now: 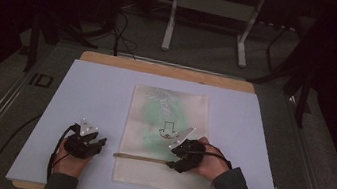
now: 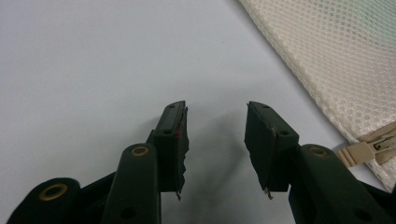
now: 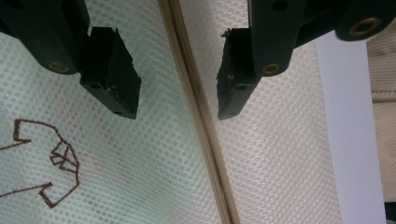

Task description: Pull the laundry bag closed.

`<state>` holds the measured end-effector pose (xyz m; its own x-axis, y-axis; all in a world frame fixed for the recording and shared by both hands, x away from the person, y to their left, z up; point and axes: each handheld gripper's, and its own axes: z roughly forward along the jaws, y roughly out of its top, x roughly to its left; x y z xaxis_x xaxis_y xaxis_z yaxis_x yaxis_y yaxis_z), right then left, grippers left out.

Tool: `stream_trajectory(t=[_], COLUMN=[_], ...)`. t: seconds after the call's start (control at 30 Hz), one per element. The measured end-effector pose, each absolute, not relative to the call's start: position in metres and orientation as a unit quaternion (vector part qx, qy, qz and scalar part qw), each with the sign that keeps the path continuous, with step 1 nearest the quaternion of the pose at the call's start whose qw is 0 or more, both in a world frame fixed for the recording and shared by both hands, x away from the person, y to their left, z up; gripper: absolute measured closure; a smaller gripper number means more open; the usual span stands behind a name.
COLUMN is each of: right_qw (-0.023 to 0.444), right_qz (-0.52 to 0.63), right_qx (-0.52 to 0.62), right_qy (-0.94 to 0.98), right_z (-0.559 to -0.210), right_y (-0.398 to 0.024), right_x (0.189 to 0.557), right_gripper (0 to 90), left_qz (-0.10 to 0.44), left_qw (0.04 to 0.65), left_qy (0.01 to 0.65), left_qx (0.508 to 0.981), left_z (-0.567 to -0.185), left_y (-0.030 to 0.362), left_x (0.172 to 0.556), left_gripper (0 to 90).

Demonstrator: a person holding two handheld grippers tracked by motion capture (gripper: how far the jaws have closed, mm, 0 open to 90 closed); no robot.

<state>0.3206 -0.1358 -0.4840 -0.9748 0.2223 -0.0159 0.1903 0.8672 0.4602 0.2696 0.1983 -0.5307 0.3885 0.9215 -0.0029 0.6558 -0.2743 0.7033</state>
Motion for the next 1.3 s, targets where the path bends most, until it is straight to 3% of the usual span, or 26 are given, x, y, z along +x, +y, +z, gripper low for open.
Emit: stream_trajectory(t=[1.3], right_qw=[0.024], right_qz=[0.236], right_qx=[0.067], right_qy=[0.969], right_z=[-0.482], right_y=[-0.102], right_x=[0.324], right_gripper=[49.2], left_qz=[0.204], left_qw=[0.317], left_qy=[0.510], left_qx=[0.774], left_z=[-0.531], left_y=[0.197], left_x=[0.270], left_gripper=[58.0])
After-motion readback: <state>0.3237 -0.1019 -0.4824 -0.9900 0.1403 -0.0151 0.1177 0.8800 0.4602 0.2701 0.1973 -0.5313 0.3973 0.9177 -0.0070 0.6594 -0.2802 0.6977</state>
